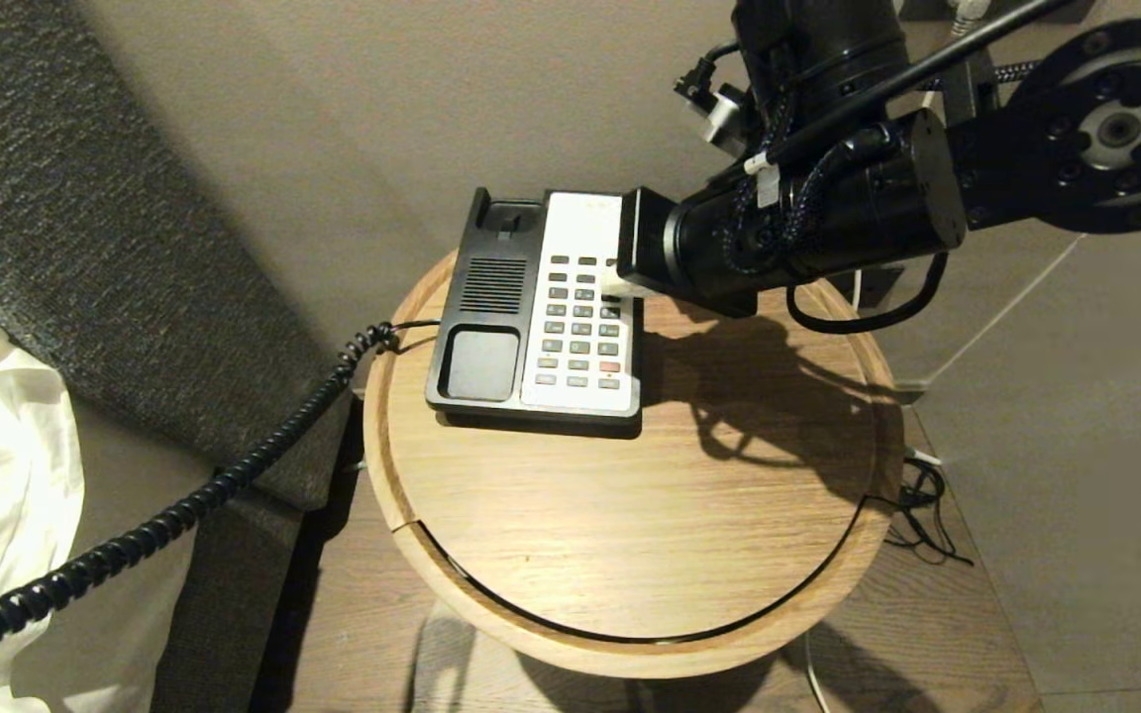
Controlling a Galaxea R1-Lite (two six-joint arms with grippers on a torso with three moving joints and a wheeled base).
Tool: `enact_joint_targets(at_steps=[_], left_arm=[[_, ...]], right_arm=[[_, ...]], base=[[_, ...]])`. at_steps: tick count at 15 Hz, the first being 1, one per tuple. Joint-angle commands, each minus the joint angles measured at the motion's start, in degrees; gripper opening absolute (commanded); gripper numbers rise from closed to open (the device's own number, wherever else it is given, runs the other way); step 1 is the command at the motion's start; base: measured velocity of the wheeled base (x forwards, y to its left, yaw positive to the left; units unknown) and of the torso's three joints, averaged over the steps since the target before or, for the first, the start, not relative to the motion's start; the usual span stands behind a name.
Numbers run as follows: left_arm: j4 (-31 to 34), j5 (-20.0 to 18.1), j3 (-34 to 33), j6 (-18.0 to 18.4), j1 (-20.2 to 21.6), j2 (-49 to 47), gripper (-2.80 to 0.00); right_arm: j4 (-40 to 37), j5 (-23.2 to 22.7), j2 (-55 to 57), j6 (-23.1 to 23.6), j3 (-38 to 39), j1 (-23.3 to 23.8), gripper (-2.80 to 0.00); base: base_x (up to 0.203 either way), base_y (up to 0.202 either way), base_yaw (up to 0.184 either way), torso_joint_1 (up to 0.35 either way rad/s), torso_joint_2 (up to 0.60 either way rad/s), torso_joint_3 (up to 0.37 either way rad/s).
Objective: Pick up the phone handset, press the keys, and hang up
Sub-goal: Dial the number
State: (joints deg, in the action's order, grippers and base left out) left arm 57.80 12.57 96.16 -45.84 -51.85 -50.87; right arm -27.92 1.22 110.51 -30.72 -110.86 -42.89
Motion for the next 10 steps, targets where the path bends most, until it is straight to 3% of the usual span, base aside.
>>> enact_joint_targets(at_steps=[1, 8, 10], left_arm=[[0.3, 0.1, 0.1, -0.3, 0.0, -0.1, -2.8], [0.3, 0.1, 0.2, -0.1, 0.0, -0.1, -2.8], [0.3, 0.1, 0.2, -0.1, 0.0, -0.1, -2.8]], right_arm=[[-0.1, 0.6, 0.1, 0.2, -0.1, 0.1, -2.8], [-0.3, 0.8, 0.4, 1.7, 0.7, 0.3, -2.8], [-0.2, 2.1, 0.5, 4.1, 1.3, 0.6, -2.8]], base=[[0.0, 0.0, 0.0, 0.0, 0.0, 0.0], [0.0, 0.0, 0.0, 0.0, 0.0, 0.0], [0.0, 0.0, 0.0, 0.0, 0.0, 0.0]])
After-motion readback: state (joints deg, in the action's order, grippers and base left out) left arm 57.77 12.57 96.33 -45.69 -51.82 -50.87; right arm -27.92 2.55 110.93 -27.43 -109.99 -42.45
